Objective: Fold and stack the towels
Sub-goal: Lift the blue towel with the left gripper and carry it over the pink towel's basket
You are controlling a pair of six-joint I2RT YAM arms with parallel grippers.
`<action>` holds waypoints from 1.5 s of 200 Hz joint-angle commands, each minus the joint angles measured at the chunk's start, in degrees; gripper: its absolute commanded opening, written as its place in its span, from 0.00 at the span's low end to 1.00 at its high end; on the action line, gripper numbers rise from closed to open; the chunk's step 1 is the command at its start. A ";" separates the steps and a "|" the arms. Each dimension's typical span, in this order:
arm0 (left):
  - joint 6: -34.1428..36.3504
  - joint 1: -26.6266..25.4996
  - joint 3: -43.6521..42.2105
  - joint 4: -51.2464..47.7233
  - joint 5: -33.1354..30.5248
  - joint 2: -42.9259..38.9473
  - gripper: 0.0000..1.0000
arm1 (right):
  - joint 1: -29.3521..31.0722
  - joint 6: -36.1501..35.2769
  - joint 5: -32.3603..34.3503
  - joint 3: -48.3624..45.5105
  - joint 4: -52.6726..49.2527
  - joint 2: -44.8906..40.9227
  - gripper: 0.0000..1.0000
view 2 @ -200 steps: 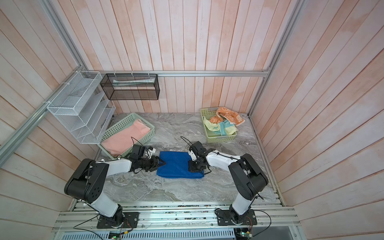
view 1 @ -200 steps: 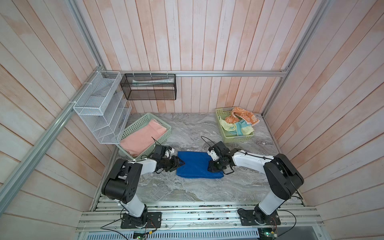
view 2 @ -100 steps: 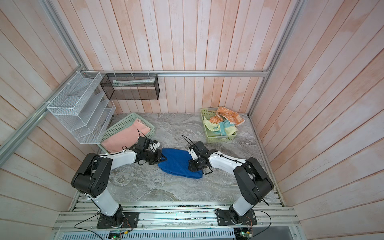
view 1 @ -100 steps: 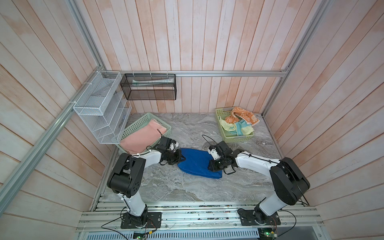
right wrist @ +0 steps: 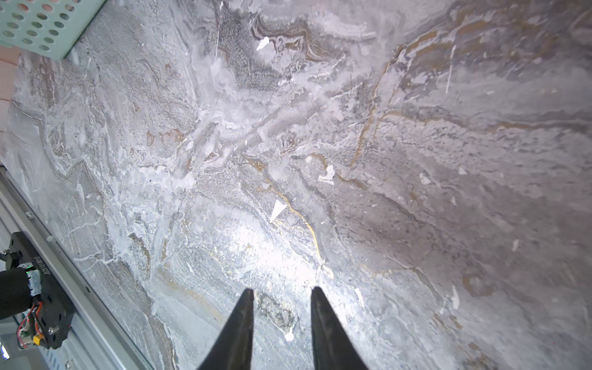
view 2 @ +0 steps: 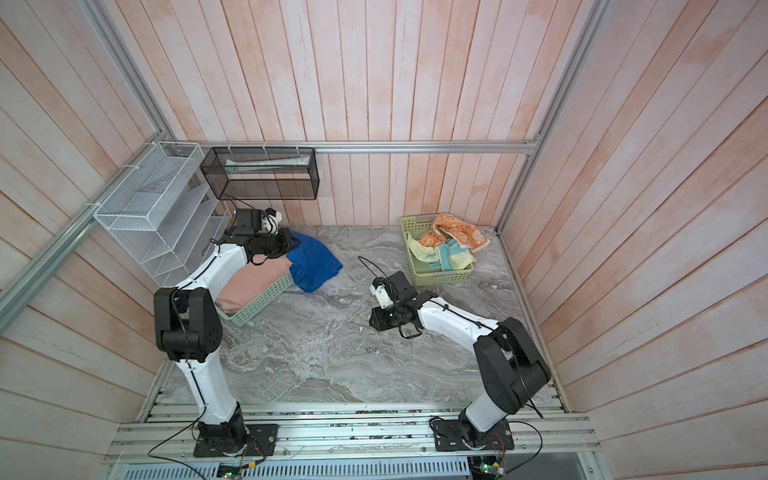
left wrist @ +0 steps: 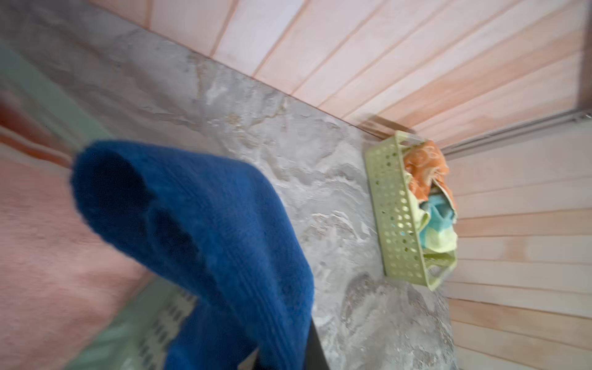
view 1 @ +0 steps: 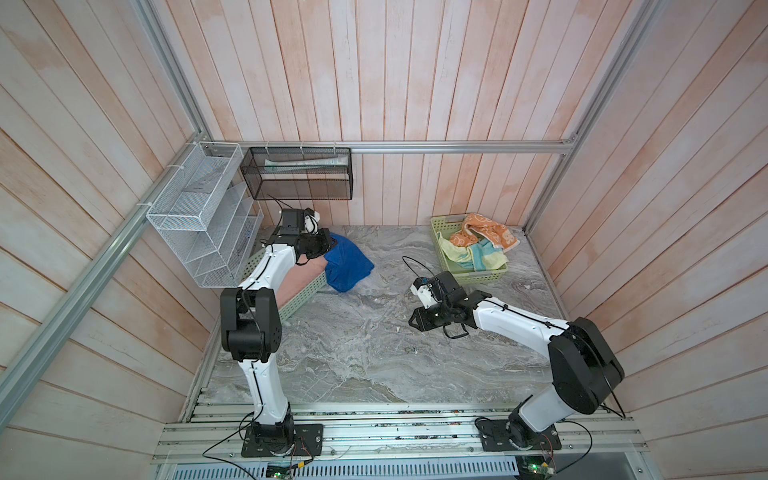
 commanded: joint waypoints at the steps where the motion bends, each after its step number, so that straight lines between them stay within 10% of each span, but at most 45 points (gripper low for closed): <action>1: 0.43 0.80 0.89 -5.80 1.51 6.12 0.00 | 0.20 -0.10 -1.51 -1.09 0.03 0.05 0.32; 129: 2.07 -9.91 -25.81 -6.53 2.17 -14.43 0.00 | 0.16 1.30 -3.54 -3.45 0.89 -0.80 0.32; 300: -1.92 -17.77 17.27 -26.20 -13.51 -14.50 0.00 | 0.04 0.33 -3.62 3.66 4.76 0.31 0.32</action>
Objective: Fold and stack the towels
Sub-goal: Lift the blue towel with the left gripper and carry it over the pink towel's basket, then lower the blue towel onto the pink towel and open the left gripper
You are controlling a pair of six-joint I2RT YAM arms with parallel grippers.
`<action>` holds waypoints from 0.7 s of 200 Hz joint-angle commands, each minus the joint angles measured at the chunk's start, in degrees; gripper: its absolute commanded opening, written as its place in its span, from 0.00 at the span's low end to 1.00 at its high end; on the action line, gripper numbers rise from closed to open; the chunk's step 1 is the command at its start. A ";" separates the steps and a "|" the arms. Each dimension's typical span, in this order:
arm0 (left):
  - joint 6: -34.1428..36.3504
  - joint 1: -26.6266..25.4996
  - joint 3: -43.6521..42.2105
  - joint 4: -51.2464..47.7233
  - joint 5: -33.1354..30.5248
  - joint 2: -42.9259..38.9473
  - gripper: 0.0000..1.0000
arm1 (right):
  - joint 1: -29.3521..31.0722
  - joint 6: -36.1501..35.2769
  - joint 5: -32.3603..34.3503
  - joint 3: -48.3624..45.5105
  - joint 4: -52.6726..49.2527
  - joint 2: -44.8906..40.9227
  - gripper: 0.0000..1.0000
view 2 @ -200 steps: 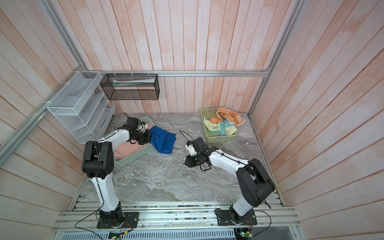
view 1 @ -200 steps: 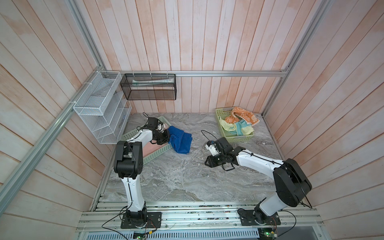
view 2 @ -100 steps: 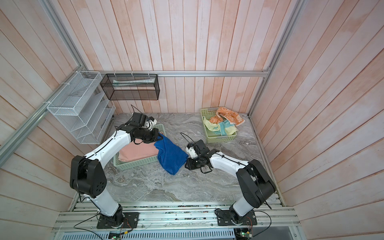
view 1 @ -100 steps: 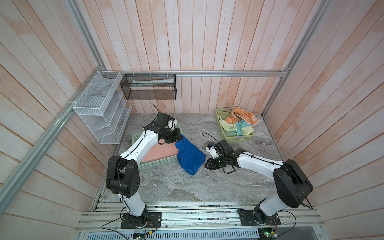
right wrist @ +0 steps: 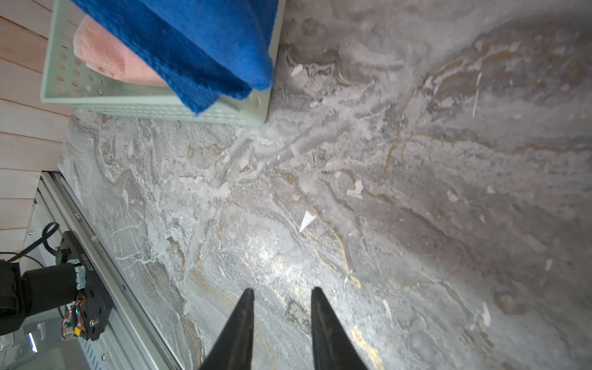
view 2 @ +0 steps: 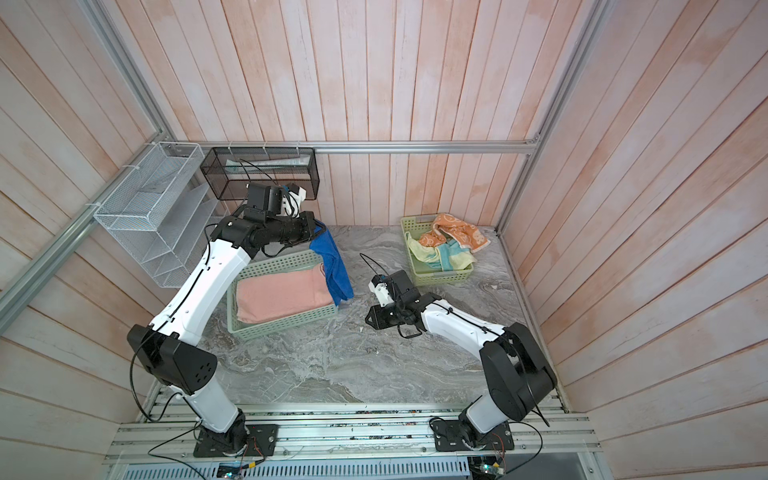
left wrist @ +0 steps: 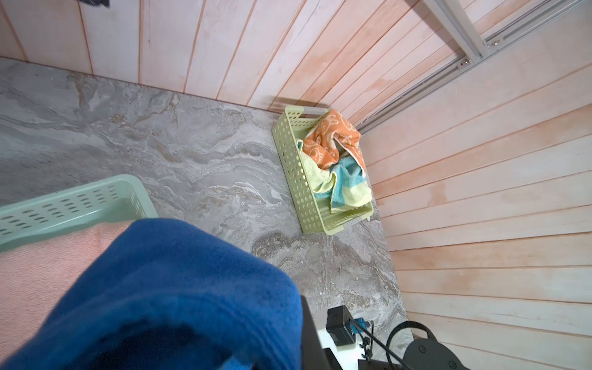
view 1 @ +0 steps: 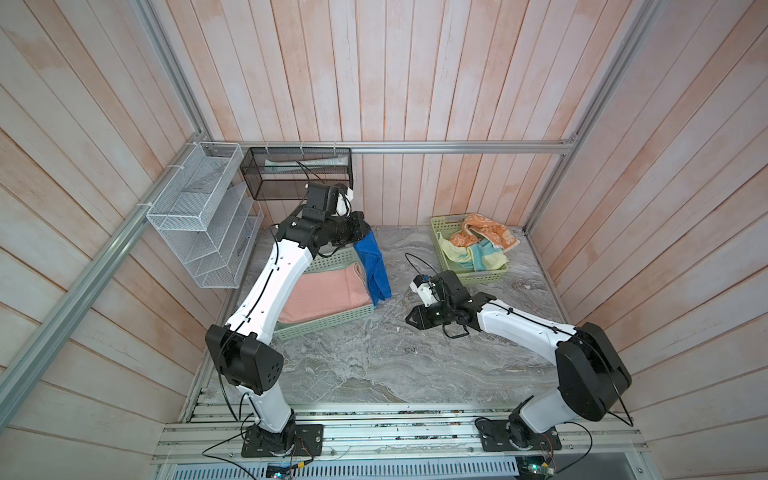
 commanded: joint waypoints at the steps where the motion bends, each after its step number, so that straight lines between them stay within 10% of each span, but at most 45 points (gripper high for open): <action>1: 2.35 0.90 1.28 -3.78 -2.67 1.10 0.00 | 0.08 -1.49 0.03 3.79 0.99 2.44 0.32; 75: 9.22 15.78 -32.78 13.00 10.34 -8.12 0.00 | -0.06 0.03 -3.64 12.94 1.44 12.16 0.33; 140: 9.67 23.53 -45.10 18.99 9.66 -8.81 0.00 | 0.00 0.63 -5.07 18.41 -0.03 17.01 0.33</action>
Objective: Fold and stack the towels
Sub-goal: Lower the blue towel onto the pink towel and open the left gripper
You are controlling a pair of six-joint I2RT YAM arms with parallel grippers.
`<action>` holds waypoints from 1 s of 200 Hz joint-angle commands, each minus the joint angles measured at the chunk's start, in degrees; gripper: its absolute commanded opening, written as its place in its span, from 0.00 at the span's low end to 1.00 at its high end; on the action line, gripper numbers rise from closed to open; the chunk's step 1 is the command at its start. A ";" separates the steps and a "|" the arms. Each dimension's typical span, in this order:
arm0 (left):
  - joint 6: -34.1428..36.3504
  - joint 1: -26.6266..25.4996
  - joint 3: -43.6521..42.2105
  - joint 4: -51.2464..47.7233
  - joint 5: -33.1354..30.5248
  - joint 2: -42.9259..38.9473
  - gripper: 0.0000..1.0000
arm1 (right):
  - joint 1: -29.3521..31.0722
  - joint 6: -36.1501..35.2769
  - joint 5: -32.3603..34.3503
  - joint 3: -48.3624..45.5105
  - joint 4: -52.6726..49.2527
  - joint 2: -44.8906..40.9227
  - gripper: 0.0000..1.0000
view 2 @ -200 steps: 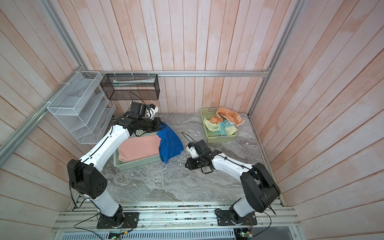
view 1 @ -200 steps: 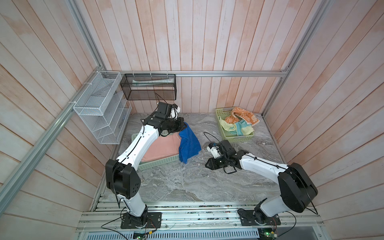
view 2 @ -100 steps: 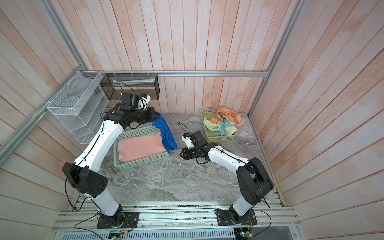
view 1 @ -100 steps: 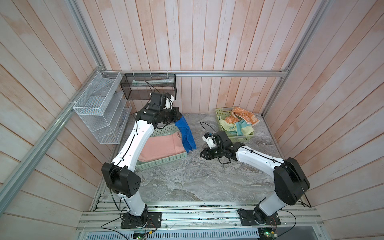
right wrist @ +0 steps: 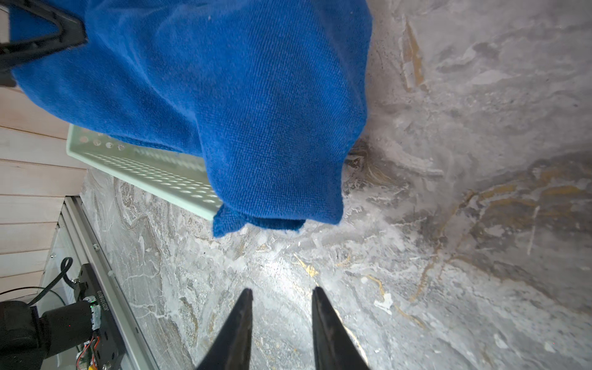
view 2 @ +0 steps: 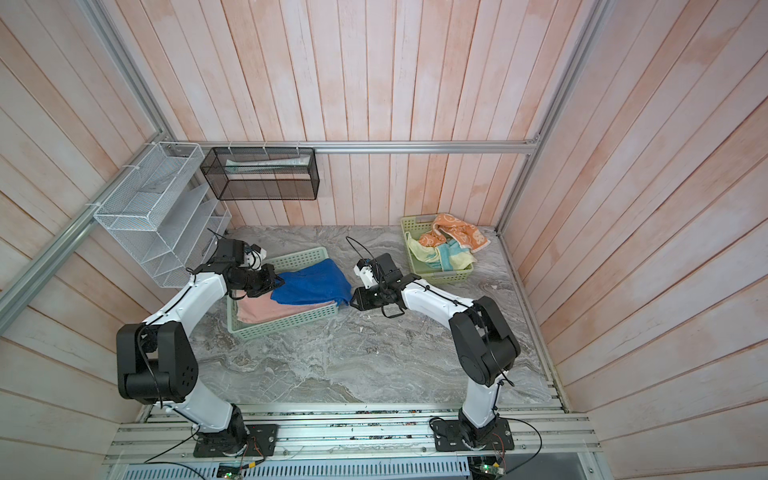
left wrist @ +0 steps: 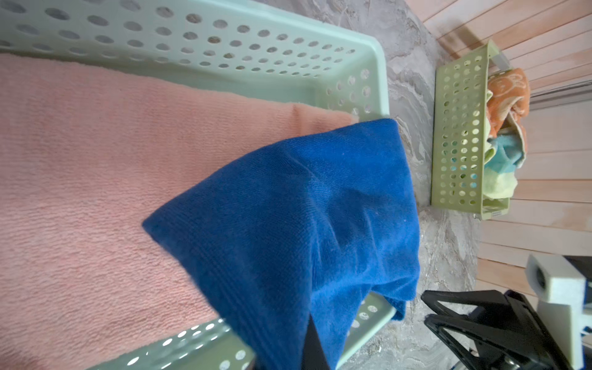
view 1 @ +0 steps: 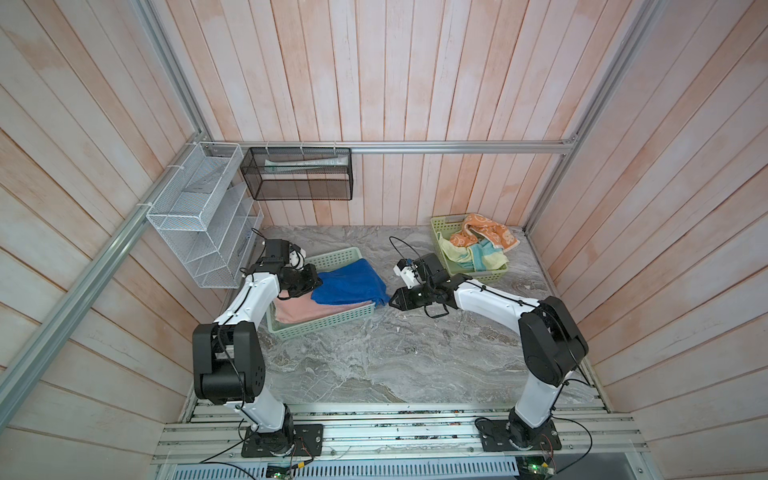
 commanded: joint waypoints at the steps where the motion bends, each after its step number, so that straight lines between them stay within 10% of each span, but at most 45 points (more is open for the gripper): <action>1: 0.83 1.27 -2.49 5.60 0.84 -2.45 0.00 | -0.01 0.26 -1.53 2.93 -0.98 2.02 0.33; 200: 0.28 9.93 -11.03 11.90 -1.52 -4.59 0.00 | 2.33 0.32 -3.05 9.60 -3.18 8.52 0.34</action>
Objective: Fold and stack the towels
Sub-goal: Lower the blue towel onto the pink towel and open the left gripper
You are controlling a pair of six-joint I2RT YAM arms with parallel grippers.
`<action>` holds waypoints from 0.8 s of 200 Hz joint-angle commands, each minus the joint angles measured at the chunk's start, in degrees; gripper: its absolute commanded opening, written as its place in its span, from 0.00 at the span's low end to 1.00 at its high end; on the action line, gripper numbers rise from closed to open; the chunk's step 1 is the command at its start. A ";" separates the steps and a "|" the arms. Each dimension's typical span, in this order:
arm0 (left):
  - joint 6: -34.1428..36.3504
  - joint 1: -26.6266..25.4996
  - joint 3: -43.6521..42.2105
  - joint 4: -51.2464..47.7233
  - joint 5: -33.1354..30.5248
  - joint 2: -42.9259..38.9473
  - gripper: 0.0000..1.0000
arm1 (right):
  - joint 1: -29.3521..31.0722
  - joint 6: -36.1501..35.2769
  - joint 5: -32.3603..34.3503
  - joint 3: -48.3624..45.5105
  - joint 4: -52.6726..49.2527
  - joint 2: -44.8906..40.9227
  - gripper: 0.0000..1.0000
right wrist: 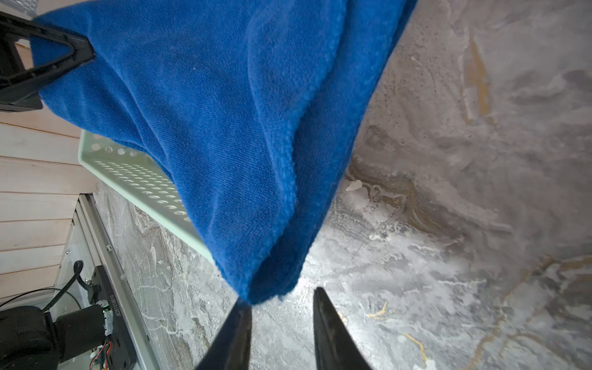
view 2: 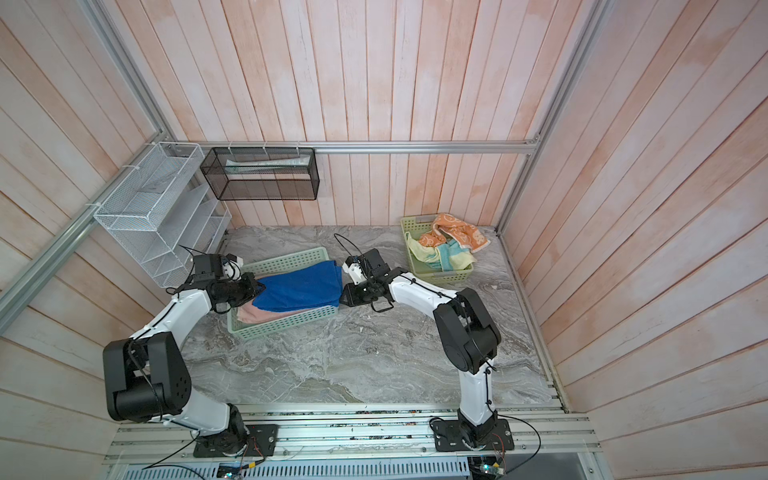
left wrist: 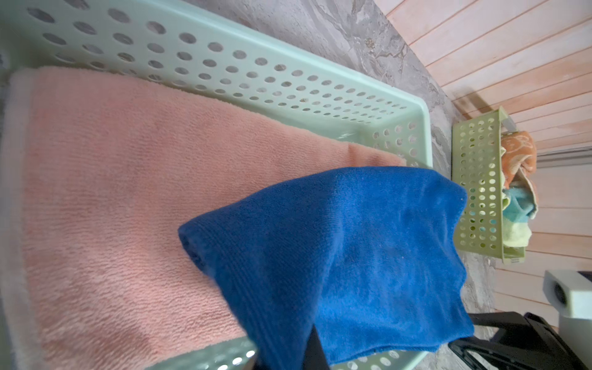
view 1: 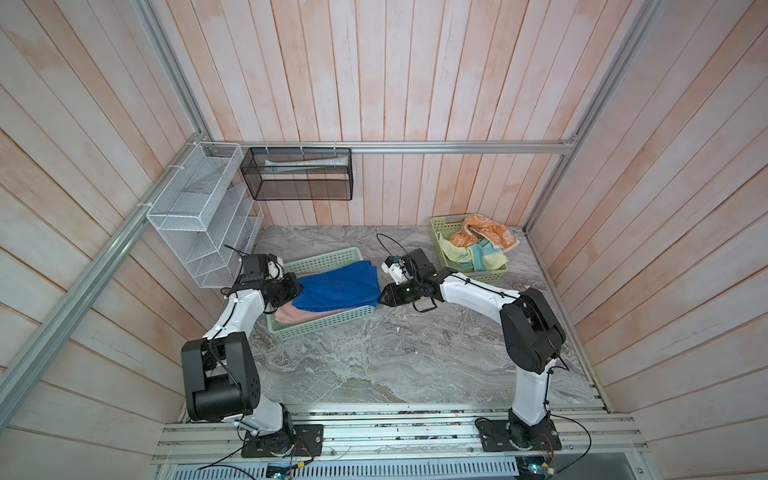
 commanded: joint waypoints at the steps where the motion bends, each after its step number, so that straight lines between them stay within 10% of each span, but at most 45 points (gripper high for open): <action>1: 0.33 1.13 -0.75 2.54 -0.79 0.66 0.00 | 0.46 0.10 -0.69 1.13 -1.22 1.13 0.34; 89: 0.47 2.69 -2.88 1.79 -5.66 -2.34 0.02 | 0.54 -0.82 0.86 1.47 -2.36 0.39 0.34; 135: 2.90 3.76 1.99 -5.24 -12.45 -3.49 0.41 | 0.54 -1.95 2.46 2.93 -3.93 -0.01 0.34; 160: 2.91 3.76 3.11 -7.65 -16.31 -6.59 0.42 | 0.41 -2.76 3.71 3.48 -4.95 -0.51 0.34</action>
